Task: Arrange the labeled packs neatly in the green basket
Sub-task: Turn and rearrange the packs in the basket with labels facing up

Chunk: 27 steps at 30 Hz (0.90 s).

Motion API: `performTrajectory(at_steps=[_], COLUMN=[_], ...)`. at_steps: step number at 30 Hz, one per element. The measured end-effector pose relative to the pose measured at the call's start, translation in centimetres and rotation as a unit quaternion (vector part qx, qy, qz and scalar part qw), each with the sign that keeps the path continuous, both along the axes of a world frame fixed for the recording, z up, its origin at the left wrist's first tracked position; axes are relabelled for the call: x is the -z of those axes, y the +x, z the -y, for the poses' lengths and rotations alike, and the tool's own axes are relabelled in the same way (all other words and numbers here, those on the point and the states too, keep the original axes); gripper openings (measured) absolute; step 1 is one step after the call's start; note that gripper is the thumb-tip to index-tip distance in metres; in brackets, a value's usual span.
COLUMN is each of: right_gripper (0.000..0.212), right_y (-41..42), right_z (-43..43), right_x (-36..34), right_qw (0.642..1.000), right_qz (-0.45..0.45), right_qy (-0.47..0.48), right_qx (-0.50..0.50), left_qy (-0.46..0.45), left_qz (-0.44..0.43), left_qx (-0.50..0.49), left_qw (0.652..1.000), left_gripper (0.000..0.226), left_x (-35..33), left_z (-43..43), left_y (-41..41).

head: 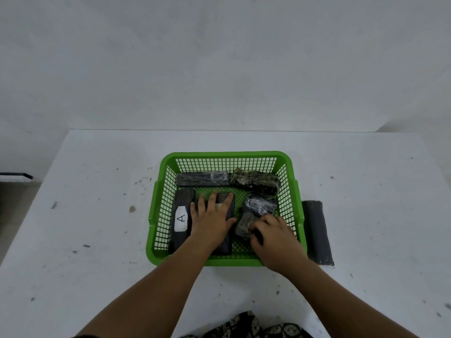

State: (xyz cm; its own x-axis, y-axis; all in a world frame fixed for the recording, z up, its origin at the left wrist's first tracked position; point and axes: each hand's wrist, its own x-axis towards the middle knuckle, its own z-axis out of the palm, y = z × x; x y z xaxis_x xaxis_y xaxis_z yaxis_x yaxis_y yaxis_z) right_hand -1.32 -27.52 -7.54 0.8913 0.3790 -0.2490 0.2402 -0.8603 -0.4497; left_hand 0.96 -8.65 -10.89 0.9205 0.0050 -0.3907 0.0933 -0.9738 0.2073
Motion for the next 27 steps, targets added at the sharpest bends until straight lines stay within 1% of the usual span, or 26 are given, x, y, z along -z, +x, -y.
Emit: performTrajectory(at_steps=[6,11,13,17,19,22,24,25,27], right_gripper=[0.028,0.032,0.041,0.069,0.075,0.072,0.068,0.065,0.059], right_y=[0.3,0.9,1.1,1.3,1.5,2.1,2.5,2.8,3.5], right_z=[0.2,0.0,-0.2,-1.0,-1.3,-1.5,-1.5,-1.4,-0.9], right_x=[0.0,-0.1,0.0,0.2,0.3,0.3,0.2,0.1,-0.5], right_qw=[1.000,0.999,0.999,0.994,0.993,0.991,0.992,0.994,0.997], right_qz=[-0.014,-0.029,-0.036,-0.048,-0.036,-0.018,-0.020,-0.029,-0.066], right_qy=[0.003,-0.008,-0.033,-0.096,-0.114,-0.130,-0.123,-0.107,-0.043], right_qx=[0.002,0.018,0.012,0.004,0.007,0.004,-0.002,-0.002,-0.004], left_qy=[-0.060,-0.043,-0.048,-0.080,-0.087,-0.091,-0.092,-0.094,-0.098], left_qz=[0.053,0.024,0.021,0.033,0.037,0.039,0.038,0.037,0.040], left_qx=[-0.001,-0.019,-0.026,-0.043,-0.049,-0.049,-0.050,-0.052,-0.056], left_qw=[0.997,0.999,0.998,0.995,0.994,0.994,0.994,0.994,0.993], left_gripper=[0.052,0.049,0.051,0.051,0.049,0.046,0.046,0.046,0.045], left_x=[-0.9,-1.8,-2.2,-2.6,-2.6,-2.5,-2.5,-2.5,-2.6], left_z=[-1.2,-3.3,-3.9,-3.8,-3.7,-3.7,-3.8,-3.8,-3.8], left_y=[-1.7,-4.2,-5.1,-5.9,-5.8,-5.7,-5.7,-5.8,-5.8])
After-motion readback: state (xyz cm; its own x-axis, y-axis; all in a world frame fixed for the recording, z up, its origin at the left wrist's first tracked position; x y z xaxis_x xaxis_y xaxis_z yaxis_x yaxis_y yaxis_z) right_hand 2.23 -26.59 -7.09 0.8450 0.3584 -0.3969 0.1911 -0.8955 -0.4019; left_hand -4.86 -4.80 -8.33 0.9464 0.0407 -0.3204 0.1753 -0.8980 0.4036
